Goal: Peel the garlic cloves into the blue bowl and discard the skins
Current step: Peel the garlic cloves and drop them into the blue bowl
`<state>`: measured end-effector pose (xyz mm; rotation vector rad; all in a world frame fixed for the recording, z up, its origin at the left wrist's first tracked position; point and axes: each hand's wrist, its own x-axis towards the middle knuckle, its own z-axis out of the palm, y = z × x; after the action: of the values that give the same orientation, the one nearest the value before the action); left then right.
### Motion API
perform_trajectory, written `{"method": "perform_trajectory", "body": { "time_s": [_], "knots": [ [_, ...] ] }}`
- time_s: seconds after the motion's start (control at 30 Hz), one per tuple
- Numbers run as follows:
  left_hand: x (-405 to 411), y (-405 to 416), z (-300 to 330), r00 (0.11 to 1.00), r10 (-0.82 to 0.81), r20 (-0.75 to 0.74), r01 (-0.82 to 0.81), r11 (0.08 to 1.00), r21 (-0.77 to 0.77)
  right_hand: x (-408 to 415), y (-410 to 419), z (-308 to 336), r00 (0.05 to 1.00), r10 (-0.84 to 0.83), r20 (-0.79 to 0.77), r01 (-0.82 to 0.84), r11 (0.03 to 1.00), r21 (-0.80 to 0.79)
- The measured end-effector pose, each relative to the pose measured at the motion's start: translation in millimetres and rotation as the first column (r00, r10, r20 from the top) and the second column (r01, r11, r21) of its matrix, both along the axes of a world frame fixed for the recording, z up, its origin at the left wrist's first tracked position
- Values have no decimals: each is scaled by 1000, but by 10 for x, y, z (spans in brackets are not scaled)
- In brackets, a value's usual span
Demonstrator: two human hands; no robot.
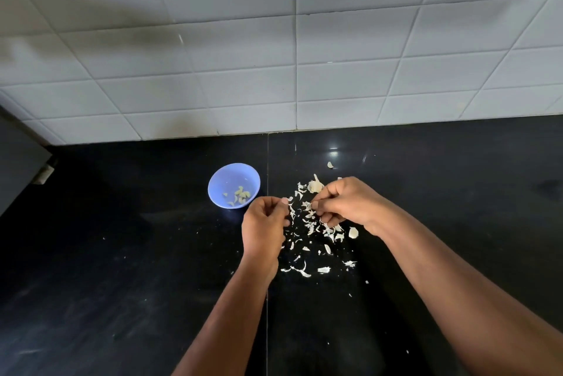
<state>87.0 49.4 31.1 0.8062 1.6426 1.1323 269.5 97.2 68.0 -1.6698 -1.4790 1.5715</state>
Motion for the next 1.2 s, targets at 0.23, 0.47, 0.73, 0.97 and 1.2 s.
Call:
{"method": "perform_trajectory", "body": {
  "time_s": [0.23, 0.47, 0.73, 0.97, 1.2],
  "knots": [
    [-342, 36, 2, 999, 45, -16, -44, 999, 30, -533, -20, -135, 837, 272, 475, -272, 960, -69],
    [-355, -41, 27, 997, -82, -9, 81, 994, -75, -506, -148, -208, 949, 102, 297, -107, 994, 1],
    [-121, -106, 142, 899, -194, 392, 234, 971, -57, -317, -357, -79, 902, -202, -382, 173, 979, -108],
    [56, -108, 236, 895, -144, 422, 192, 979, -74, -279, -496, -43, 876, -254, -409, 330, 935, 127],
    [201, -112, 305, 888, -129, 442, 173, 983, -61, -167, -530, -53, 975, -215, -45, 203, 803, 561]
  ]
}}
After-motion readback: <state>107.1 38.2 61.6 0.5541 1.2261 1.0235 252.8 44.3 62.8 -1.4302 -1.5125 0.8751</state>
